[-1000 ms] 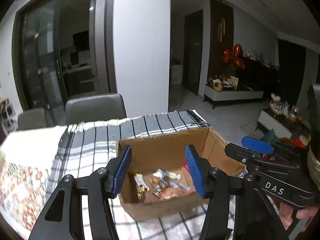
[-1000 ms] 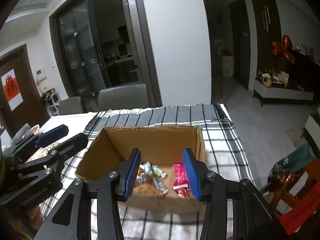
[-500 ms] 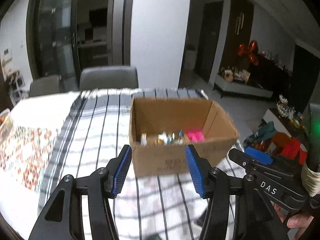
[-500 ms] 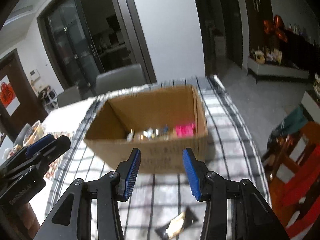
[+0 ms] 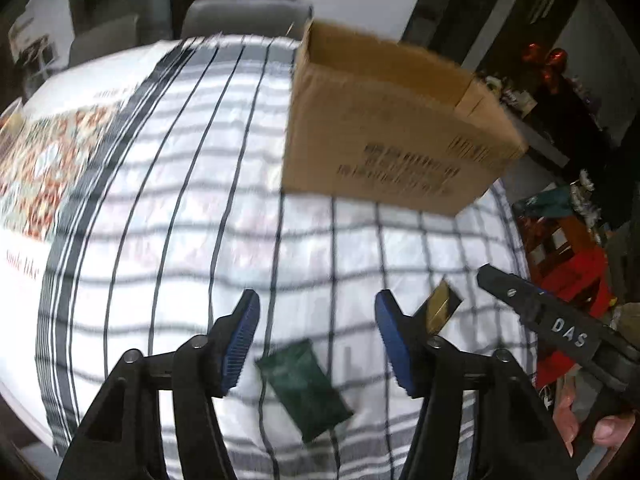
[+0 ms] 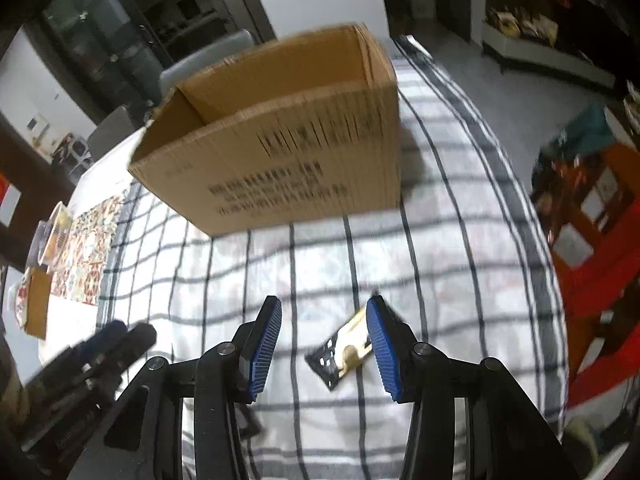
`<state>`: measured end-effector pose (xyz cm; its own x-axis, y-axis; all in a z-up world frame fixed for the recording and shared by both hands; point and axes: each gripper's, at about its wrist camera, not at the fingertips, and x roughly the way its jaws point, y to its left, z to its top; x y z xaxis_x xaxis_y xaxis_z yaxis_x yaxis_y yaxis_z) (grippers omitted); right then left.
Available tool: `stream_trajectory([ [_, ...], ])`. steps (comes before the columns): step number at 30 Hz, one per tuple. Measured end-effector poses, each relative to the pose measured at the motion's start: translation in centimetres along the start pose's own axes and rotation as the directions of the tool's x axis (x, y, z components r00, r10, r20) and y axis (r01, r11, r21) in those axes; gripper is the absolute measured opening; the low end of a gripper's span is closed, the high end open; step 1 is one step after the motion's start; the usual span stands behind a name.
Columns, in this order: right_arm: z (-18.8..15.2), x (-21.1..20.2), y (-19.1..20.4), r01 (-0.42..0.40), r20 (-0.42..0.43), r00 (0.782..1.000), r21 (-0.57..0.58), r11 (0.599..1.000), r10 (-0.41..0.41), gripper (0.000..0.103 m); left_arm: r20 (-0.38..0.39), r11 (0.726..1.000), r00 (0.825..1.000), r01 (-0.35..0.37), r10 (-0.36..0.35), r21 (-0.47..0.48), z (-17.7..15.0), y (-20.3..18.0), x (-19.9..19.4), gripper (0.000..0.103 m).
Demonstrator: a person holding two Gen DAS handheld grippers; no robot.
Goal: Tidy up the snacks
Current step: 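Move both tools down toward the dark green packet and gold-black bar, then grasp the dark green packet with the left tool while the right tool grasps the gold-black bar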
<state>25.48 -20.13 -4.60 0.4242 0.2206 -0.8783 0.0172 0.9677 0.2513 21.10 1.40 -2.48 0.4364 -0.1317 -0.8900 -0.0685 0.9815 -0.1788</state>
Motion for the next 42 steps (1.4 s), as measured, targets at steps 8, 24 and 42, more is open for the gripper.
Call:
stream_trajectory([
  [8,-2.5,2.3,-2.2,0.002,-0.061,0.998,0.158,0.987,0.007,0.045,-0.05,0.999,0.999,-0.015,0.013,-0.04,-3.8,0.7,1.3,0.06],
  [24,-2.9,4.9,-1.5,0.079,-0.09,0.994,0.244,0.967,-0.059,0.045,-0.17,0.978,0.984,-0.077,0.044,-0.192,-6.7,1.0,5.1,0.06],
  [42,-2.6,8.5,-0.1,0.195,-0.141,0.975,0.186,0.963,-0.17,0.045,-0.237,0.964,0.965,-0.165,0.113,-0.209,-7.4,0.7,7.4,0.06],
])
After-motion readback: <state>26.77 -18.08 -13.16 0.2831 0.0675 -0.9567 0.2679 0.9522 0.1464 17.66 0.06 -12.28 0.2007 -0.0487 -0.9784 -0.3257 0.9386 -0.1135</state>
